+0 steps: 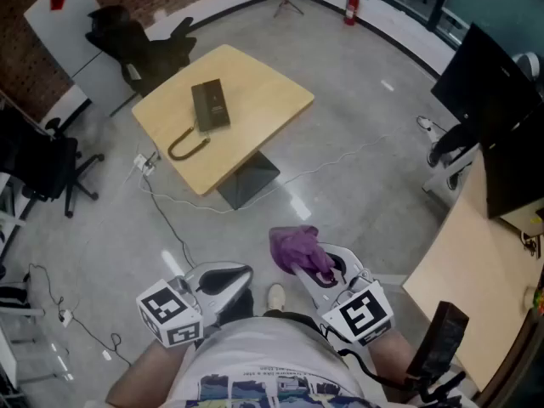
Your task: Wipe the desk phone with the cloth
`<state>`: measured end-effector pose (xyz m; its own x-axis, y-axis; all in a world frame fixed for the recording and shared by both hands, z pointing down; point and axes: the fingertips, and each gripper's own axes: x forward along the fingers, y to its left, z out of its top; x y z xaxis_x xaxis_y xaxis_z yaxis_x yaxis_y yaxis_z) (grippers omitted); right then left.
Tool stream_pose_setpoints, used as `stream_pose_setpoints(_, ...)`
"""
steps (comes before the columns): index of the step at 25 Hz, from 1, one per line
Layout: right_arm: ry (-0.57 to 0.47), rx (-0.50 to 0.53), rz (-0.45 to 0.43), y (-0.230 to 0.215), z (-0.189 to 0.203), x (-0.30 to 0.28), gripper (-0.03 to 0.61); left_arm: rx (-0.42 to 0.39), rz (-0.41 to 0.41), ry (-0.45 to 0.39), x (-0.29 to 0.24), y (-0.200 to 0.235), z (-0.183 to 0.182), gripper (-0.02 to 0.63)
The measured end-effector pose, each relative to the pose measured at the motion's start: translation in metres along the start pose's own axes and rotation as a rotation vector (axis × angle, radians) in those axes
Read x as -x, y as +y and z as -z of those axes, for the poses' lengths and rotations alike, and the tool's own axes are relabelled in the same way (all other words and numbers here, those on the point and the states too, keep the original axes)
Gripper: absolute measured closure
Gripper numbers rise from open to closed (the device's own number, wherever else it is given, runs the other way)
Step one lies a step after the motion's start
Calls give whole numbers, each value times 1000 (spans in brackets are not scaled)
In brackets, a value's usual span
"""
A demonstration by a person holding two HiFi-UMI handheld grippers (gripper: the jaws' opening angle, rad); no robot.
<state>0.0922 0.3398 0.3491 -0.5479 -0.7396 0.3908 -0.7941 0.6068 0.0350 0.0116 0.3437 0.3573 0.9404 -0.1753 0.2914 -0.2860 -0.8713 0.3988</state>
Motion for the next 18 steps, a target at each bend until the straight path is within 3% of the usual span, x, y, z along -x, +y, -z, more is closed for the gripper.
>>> stream_pose_setpoints(5, 7, -12, 43, 9, 1, 5, 468, 0, 68, 33, 1, -6, 5, 606)
stream_pose_setpoints(18, -1, -70, 23, -1, -1, -7, 466, 7, 37, 29, 5, 6, -2, 606)
